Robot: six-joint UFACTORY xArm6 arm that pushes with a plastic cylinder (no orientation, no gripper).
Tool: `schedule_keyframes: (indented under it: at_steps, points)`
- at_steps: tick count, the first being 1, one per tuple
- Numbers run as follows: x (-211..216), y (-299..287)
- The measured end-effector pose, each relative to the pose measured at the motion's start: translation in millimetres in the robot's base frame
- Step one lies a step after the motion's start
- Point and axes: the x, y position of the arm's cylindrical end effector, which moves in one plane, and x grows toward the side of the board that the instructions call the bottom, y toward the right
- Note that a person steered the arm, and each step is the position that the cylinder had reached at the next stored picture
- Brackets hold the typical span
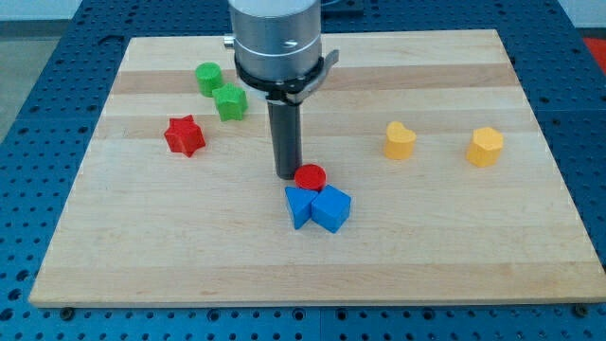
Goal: Push the red star to the center of the board
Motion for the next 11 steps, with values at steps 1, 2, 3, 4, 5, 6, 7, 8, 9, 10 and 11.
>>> schedule_keyframes:
  at_steps: [1, 2, 3, 4, 5, 6, 7, 8, 9, 10, 11]
  points:
    - [-19.6, -49.3]
    - [2.1, -74.5]
    - [13.4, -110.3]
    - [-1.7, -161.2]
    - [-27.6, -212.0]
    - [-68.0, -229.0]
    - [-73.5, -201.3]
    - [-76.9, -161.0]
    - [-63.0, -120.8]
    - [-56.9, -80.0]
    - [-51.2, -45.4]
